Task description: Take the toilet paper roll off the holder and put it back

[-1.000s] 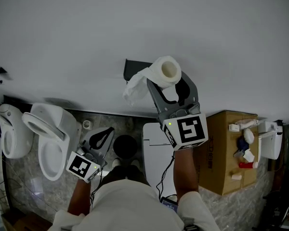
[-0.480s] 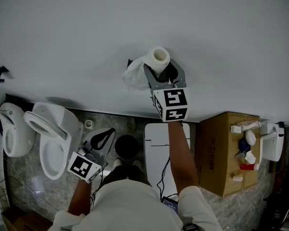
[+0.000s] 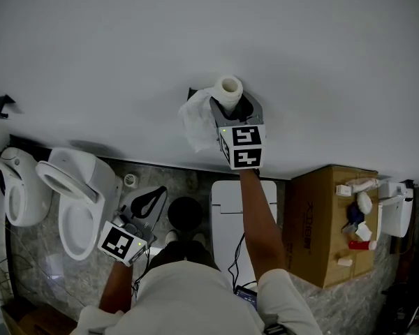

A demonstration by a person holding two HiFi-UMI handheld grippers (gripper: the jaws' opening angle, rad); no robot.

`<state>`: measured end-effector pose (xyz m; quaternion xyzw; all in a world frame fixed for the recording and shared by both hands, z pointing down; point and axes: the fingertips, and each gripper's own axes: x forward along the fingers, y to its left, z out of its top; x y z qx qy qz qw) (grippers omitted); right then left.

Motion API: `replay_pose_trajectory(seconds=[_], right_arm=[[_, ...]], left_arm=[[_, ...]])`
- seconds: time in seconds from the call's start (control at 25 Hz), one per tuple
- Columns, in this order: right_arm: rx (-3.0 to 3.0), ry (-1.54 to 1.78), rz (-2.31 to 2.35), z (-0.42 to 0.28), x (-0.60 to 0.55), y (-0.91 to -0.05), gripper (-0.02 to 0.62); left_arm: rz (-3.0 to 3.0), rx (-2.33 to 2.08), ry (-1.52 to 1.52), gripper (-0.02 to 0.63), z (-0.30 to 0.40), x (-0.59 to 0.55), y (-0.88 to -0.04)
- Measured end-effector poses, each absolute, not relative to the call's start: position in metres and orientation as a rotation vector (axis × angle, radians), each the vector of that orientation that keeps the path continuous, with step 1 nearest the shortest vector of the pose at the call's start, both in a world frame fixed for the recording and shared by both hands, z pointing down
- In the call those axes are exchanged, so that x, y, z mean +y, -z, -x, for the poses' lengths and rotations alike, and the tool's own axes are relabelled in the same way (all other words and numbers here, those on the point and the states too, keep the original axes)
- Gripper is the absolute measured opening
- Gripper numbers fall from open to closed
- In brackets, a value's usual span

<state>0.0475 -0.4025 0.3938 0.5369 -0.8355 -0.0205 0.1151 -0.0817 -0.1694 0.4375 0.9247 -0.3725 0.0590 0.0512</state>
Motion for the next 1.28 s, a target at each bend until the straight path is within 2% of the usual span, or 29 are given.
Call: replay_pose_trajectory(seconds=[1.28], right_arm=[[-2.274,0.000,-1.605,-0.050,-0.417,-0.406,0.279]], left_arm=[[-2.819,-1.125,-0.152,0.000,0.072,-0.174,-0.436]])
